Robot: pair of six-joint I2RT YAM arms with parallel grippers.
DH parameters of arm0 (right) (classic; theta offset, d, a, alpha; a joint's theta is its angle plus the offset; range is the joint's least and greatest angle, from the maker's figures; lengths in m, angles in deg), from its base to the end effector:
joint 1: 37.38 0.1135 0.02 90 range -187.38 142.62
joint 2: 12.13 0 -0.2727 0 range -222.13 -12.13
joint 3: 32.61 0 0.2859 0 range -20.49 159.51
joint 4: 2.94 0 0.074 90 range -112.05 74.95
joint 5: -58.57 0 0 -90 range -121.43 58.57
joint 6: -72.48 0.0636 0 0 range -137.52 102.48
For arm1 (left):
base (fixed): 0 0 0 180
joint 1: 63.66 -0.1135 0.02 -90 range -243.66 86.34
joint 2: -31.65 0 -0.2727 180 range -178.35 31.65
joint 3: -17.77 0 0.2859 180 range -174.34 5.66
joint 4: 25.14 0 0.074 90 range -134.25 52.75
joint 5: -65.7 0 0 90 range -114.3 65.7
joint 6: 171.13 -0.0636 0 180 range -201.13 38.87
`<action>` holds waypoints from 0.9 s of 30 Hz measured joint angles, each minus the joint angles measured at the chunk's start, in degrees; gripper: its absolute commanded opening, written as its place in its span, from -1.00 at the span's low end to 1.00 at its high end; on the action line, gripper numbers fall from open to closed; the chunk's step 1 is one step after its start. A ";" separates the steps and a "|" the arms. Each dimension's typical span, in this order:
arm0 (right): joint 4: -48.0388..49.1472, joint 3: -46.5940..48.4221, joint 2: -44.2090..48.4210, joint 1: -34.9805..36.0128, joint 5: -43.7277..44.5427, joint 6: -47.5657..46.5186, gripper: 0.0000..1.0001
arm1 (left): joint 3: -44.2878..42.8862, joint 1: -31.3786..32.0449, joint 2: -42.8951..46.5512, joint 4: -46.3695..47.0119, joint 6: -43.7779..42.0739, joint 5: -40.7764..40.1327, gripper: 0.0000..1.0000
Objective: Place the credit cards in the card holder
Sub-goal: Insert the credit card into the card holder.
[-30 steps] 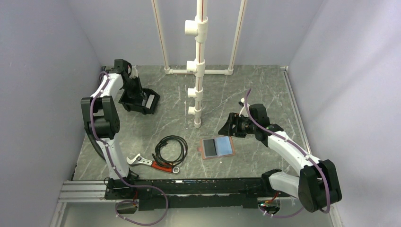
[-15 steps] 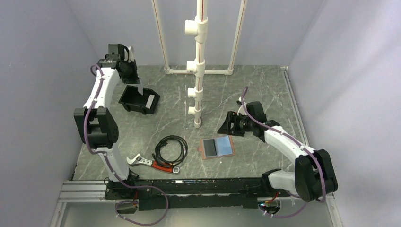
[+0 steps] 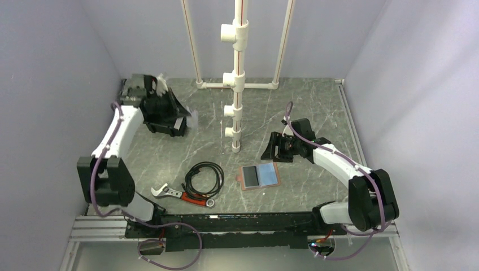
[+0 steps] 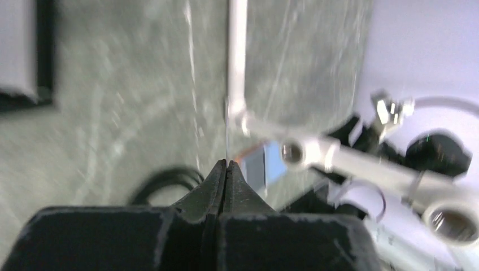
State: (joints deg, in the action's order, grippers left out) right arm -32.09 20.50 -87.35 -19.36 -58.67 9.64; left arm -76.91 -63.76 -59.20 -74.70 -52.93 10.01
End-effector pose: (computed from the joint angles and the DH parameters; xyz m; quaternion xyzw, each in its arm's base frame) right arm 0.2734 0.1196 0.1677 -0.0048 0.9202 0.3289 0.2123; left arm 0.3977 -0.0352 0.3147 -0.1086 0.8854 -0.3524 0.2829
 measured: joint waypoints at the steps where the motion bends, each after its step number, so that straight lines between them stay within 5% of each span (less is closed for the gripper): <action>1: -1.01 0.00 -0.24 0.00 0.28 -0.15 0.34 | 3.74 1.33 2.40 -0.50 0.79 0.85 -1.00; 6: -4.46 -1.33 -0.22 0.00 1.95 -1.09 -0.04 | 24.13 15.45 16.22 3.82 8.63 2.69 -1.00; 12: -5.07 -4.94 -1.60 0.13 5.81 -0.52 -0.15 | 47.65 31.06 28.70 24.28 26.03 0.94 -1.00; 19: 0.00 -8.50 -2.54 1.22 3.52 3.56 -0.21 | 53.66 45.07 15.69 46.12 41.13 -6.69 -1.00; 27: 5.07 -11.89 -1.38 2.69 0.59 7.63 -0.26 | 53.24 49.88 6.69 54.82 49.48 -13.20 -1.00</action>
State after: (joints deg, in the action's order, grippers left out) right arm -27.02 8.61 -88.73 -16.67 -58.08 17.26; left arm -23.66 -13.88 -52.51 -19.88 -3.44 -3.19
